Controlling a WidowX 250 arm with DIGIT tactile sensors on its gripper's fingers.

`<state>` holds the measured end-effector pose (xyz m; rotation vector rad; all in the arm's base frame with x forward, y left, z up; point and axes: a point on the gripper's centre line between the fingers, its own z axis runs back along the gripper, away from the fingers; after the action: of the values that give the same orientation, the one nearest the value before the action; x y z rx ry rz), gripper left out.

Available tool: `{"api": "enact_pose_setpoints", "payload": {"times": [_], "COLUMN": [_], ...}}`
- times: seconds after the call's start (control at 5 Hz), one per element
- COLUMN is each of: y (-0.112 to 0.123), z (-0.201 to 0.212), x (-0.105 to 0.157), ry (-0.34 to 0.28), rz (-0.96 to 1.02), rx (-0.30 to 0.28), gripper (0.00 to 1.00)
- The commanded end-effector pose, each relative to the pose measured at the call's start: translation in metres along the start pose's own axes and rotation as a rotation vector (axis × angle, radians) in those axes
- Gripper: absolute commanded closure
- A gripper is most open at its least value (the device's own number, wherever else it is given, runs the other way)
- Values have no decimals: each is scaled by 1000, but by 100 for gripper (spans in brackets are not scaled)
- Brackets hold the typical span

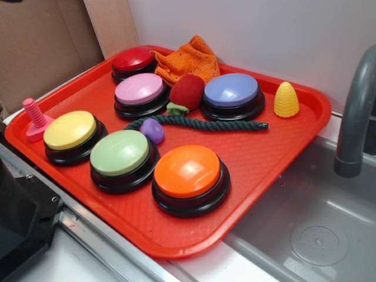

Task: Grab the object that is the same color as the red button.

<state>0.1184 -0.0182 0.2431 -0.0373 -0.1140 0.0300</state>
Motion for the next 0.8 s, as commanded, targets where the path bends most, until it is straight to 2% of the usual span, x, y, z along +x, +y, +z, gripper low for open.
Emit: {"api": "enact_pose_setpoints", "payload": {"times": [0.0,0.2,0.4,0.6], "y": [0,1,-2,-1], "z": [0,-13,-24,-37], "x": [0,20,42,68], "ry": [0,5,-45,-62], "rz": [0,-97,-256,-382], "rx": [0,-2,-3,-4], "gripper": [0,0,0,0]}}
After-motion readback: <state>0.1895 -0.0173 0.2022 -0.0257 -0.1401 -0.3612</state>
